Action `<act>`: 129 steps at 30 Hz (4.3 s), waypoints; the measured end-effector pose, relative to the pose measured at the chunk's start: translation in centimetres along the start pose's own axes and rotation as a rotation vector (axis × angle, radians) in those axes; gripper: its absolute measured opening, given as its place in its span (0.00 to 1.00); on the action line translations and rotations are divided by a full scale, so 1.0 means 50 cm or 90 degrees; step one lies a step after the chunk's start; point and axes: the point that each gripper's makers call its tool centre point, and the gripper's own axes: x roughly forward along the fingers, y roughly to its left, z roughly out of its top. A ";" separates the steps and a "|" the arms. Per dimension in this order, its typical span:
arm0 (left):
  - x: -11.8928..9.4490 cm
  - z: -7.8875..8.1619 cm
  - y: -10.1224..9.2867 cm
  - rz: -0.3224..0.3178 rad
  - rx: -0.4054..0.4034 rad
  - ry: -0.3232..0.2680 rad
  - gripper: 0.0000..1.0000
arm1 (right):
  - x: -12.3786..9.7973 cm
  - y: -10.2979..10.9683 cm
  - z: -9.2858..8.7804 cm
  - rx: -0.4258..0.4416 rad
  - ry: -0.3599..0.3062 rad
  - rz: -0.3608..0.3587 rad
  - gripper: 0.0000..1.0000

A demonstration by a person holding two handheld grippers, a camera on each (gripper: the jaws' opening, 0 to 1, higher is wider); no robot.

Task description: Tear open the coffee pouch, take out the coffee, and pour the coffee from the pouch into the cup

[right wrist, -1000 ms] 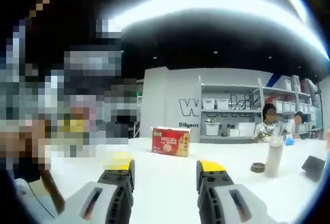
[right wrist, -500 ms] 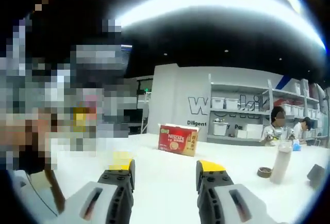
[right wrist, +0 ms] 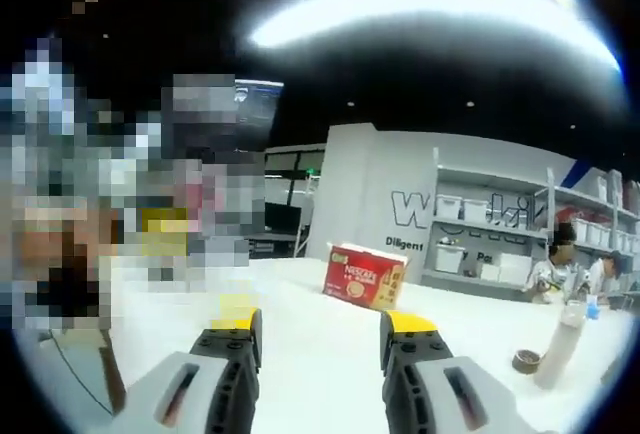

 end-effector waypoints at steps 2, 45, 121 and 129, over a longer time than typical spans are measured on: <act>0.002 0.000 -0.001 -0.001 -0.010 0.000 0.60 | 0.009 -0.008 0.000 0.008 -0.001 0.006 0.48; -0.086 0.042 -0.080 0.016 0.005 -0.012 0.57 | -0.040 -0.008 0.077 0.017 -0.066 -0.016 0.44; -0.074 0.121 -0.163 -0.013 0.032 -0.048 0.57 | -0.129 0.008 0.125 0.032 -0.118 -0.040 0.43; -0.080 0.093 -0.162 -0.008 0.021 -0.038 0.57 | -0.130 0.016 0.125 0.029 -0.116 -0.034 0.43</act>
